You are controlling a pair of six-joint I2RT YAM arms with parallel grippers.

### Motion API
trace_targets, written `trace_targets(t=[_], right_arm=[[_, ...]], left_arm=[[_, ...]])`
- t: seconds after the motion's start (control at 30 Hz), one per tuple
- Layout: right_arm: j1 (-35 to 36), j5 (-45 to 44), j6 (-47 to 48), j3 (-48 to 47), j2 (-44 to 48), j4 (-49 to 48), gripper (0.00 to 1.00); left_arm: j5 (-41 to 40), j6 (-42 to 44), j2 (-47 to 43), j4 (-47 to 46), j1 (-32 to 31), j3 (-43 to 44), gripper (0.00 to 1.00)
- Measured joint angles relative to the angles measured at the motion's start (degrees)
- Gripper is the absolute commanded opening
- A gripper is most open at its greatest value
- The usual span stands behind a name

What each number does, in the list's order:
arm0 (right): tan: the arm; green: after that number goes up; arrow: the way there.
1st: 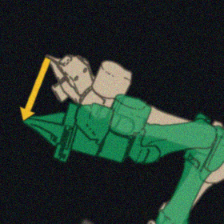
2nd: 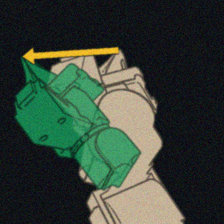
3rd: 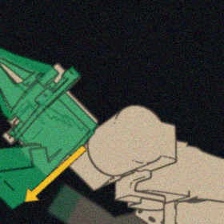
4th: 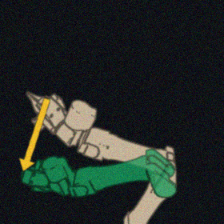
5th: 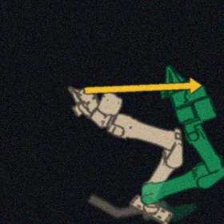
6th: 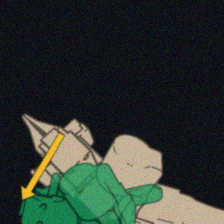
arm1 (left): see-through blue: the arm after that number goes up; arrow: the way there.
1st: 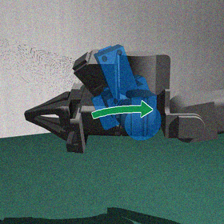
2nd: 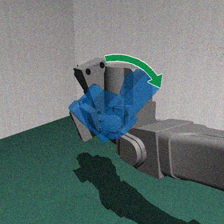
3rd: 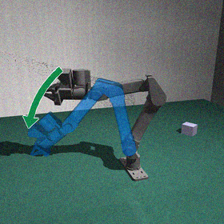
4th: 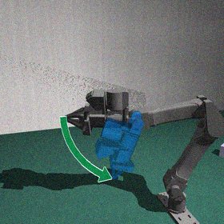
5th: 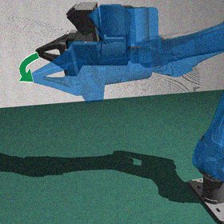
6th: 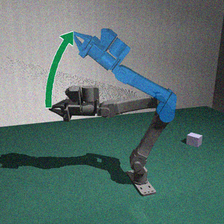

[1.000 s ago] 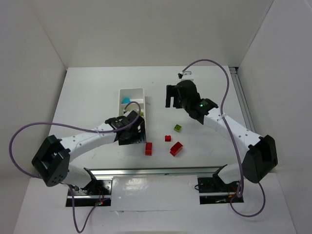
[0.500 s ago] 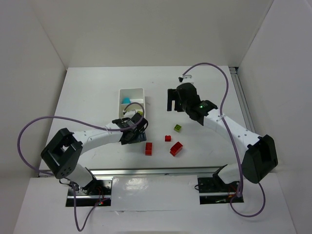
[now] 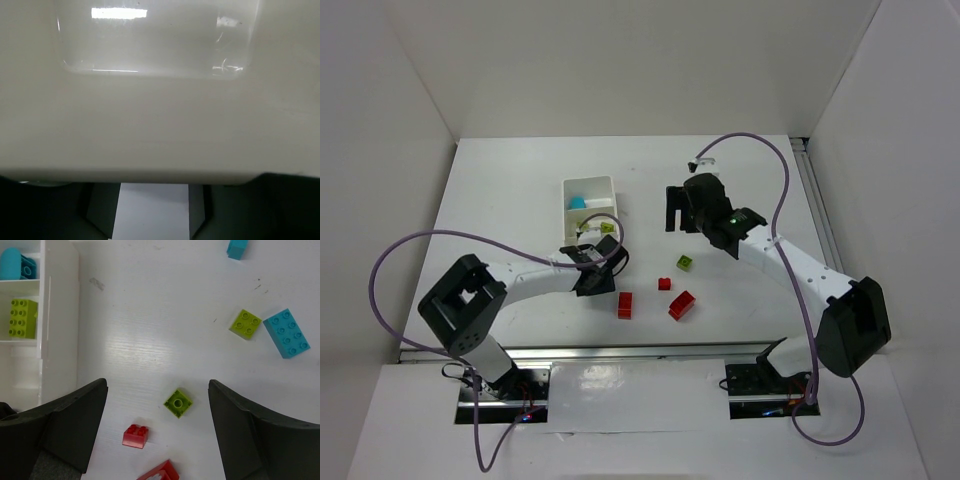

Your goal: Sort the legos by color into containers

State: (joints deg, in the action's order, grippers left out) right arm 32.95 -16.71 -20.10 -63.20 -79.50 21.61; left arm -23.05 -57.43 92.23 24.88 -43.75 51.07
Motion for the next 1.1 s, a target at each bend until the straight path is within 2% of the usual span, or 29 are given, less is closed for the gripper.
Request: trace_targets(t=[0.03, 0.17, 0.2, 0.3, 0.43, 0.57, 0.7, 0.83, 1.1], right_arm=[[0.00, 0.00, 0.00, 0.00, 0.00, 0.00, 0.88], [0.00, 0.00, 0.00, 0.00, 0.09, 0.02, 0.88], [0.00, 0.00, 0.00, 0.00, 0.11, 0.00, 0.88], [0.00, 0.00, 0.00, 0.00, 0.22, 0.00, 0.88], [-0.13, 0.00, 0.00, 0.00, 0.24, 0.02, 0.88], [-1.31, 0.02, 0.00, -0.15, 0.26, 0.22, 0.88], [-3.21, 0.07, -0.07, -0.72, 0.26, 0.63, 0.88], [-5.18, 0.46, -0.24, -2.05, 0.26, 2.40, 0.88], [-6.75, 3.63, -0.55, -5.35, -1.29, 5.01, 0.88]], left_arm=[[-0.26, 0.11, 0.00, 0.07, -0.09, 0.07, 0.44], [-2.25, -0.07, -1.20, 2.86, -0.98, 0.59, 0.35], [-2.75, -0.09, -2.10, 4.33, -1.53, 1.07, 0.30], [-3.52, 0.00, -6.34, 8.85, -3.78, 3.50, 0.26], [-3.39, 0.39, -14.25, 13.90, -6.08, 8.24, 0.26], [-4.04, 1.25, -18.62, 17.46, -6.23, 15.10, 0.23], [-4.81, 3.89, -16.00, 19.93, -3.13, 23.65, 0.21], [-4.04, 7.61, -8.52, 19.37, 2.43, 30.84, 0.19], [6.01, 14.25, 4.68, 15.39, 15.19, 33.40, 0.18]])
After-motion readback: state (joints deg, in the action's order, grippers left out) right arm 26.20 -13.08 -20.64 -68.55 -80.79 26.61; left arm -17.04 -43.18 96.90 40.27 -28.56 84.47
